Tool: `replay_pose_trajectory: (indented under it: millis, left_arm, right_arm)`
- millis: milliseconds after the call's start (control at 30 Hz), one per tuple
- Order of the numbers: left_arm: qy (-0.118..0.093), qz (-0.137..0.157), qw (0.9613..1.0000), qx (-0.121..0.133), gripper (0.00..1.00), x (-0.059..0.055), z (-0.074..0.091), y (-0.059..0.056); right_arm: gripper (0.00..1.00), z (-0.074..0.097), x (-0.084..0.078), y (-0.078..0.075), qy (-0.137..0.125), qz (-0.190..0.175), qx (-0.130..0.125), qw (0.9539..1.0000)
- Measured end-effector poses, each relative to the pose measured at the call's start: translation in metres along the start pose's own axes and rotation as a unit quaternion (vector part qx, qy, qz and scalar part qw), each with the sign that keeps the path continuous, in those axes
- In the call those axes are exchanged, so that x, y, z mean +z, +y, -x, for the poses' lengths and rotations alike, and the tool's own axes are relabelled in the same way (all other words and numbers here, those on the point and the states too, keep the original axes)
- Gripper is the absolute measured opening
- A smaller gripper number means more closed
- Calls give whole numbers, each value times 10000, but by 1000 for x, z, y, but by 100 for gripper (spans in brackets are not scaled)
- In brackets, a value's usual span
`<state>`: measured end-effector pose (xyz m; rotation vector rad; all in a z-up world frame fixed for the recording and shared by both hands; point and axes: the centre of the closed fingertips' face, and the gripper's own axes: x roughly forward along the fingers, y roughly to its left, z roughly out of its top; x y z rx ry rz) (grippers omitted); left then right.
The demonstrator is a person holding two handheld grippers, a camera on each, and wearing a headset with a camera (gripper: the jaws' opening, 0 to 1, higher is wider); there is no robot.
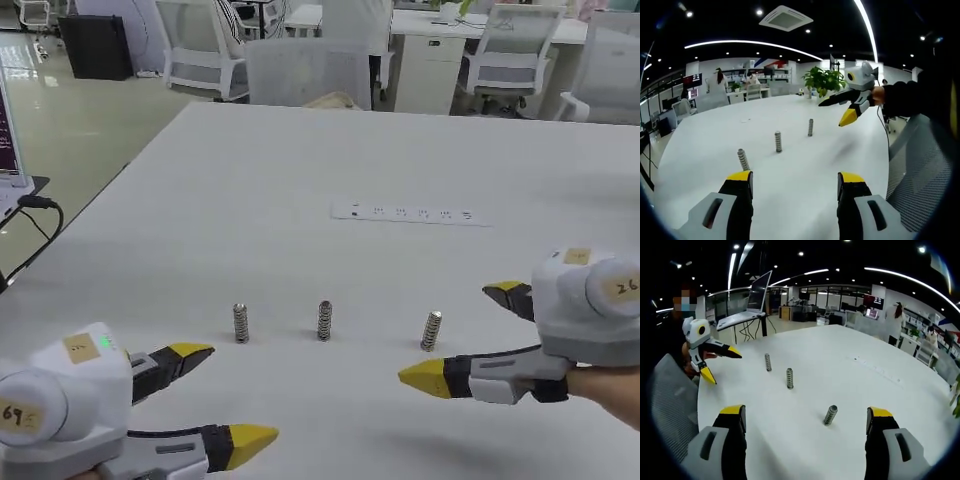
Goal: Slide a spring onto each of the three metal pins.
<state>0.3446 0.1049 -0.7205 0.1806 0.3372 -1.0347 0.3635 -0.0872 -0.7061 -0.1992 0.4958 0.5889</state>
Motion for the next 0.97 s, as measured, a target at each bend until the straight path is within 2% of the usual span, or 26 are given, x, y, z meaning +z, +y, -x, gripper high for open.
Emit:
replay_pose_trajectory:
  millis: [167,533,767,833,967]
  left_arm:
    - [-32,28,10000,22,65,1,1,0]
    - [-100,122,9999,44,65,0,2,1]
    - [-144,183,9997,69,65,1,3,2]
    - [-141,189,9997,73,64,0,3,2]
    - [-126,197,9997,83,64,-1,3,1]
  right_arm:
    - [100,5,-3,9,-62,-39,-4,10000]
    - [99,13,-22,23,-65,-192,31,9998]
    - [99,8,-39,31,-52,-382,153,9991]
    - [99,5,-50,33,77,-391,195,9990]
    - [99,5,-50,32,61,-431,189,9989]
